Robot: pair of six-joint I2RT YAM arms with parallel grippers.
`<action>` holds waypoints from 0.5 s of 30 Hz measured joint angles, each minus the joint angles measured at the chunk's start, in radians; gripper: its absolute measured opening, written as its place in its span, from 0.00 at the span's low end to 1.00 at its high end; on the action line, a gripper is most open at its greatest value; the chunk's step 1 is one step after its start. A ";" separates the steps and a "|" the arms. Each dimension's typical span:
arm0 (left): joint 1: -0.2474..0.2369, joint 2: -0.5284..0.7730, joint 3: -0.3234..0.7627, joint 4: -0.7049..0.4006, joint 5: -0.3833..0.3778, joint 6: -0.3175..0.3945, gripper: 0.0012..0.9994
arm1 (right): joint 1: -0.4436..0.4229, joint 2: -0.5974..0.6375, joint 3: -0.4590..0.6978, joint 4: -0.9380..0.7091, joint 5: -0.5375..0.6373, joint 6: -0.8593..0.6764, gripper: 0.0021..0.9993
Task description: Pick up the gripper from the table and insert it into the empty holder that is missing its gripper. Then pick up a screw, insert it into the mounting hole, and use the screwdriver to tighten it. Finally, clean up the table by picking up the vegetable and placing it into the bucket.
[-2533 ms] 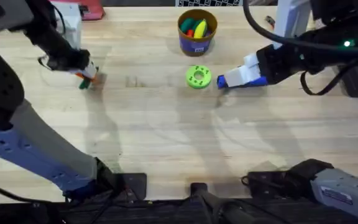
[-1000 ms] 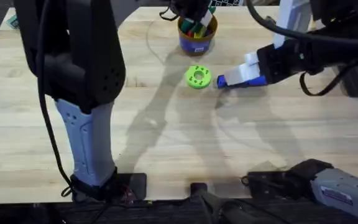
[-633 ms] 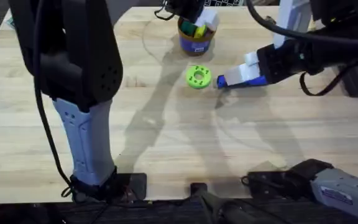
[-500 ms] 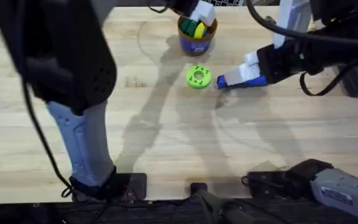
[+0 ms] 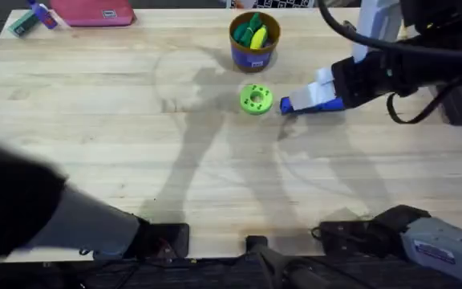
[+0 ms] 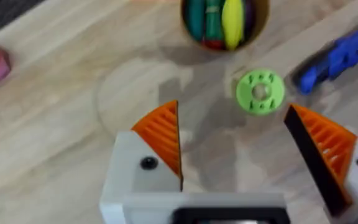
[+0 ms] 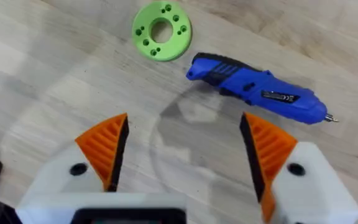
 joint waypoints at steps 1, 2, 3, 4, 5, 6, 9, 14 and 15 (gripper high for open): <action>0.003 -0.040 -0.053 0.001 -0.014 0.000 0.99 | 0.000 0.000 0.000 0.000 0.000 0.000 0.99; 0.006 -0.078 -0.109 0.002 -0.026 -0.004 0.99 | 0.000 0.000 0.000 0.000 0.000 0.000 0.99; 0.009 -0.119 -0.167 0.003 -0.040 -0.009 0.99 | 0.000 0.000 0.000 0.000 0.000 0.000 0.99; 0.013 -0.158 -0.224 0.005 -0.052 -0.016 0.99 | 0.000 0.000 0.000 0.000 0.000 0.000 0.99; 0.018 -0.208 -0.292 0.010 -0.064 -0.027 0.99 | 0.000 0.000 0.000 0.000 0.000 0.000 0.99; 0.024 -0.259 -0.356 0.013 -0.073 -0.037 0.99 | 0.000 0.000 0.000 0.000 0.000 0.000 0.99; 0.051 -0.433 -0.540 0.009 -0.091 -0.076 0.99 | 0.000 0.000 0.000 0.000 0.000 0.000 0.99; 0.096 -0.741 -0.784 0.005 -0.105 -0.155 0.99 | 0.000 0.000 0.000 -0.019 0.000 0.000 0.99; 0.097 -0.795 -0.822 0.005 -0.106 -0.168 0.99 | 0.000 0.000 0.000 -0.027 0.000 0.000 0.99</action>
